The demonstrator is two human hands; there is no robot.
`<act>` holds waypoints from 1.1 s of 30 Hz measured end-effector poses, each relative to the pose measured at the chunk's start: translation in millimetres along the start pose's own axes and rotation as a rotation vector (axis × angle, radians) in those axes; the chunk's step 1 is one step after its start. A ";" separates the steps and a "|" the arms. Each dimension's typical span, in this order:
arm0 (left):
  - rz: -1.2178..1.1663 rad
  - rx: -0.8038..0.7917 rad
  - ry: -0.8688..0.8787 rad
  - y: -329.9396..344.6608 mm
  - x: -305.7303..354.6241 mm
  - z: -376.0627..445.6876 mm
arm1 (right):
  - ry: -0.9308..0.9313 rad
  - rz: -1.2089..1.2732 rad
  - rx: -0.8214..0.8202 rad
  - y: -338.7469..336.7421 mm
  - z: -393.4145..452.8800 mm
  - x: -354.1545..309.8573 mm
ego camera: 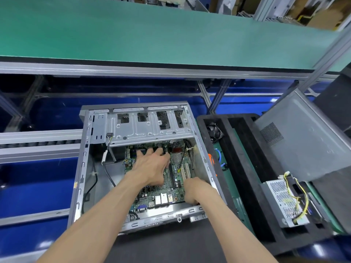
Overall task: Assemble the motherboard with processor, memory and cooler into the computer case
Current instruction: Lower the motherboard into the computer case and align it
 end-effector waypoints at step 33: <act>0.006 0.001 0.039 11.2 -2.0 5.9 | -0.447 0.932 0.429 -19.3 5.1 -13.8</act>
Point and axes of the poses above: each hand's wrist, its own z-axis towards the middle knuckle, its own y-axis out of the palm, x = y × z, the point moved 5 cm from there along z, towards the middle knuckle, and after that the axes turned 7 degrees about -y, right-handed, at the moved point
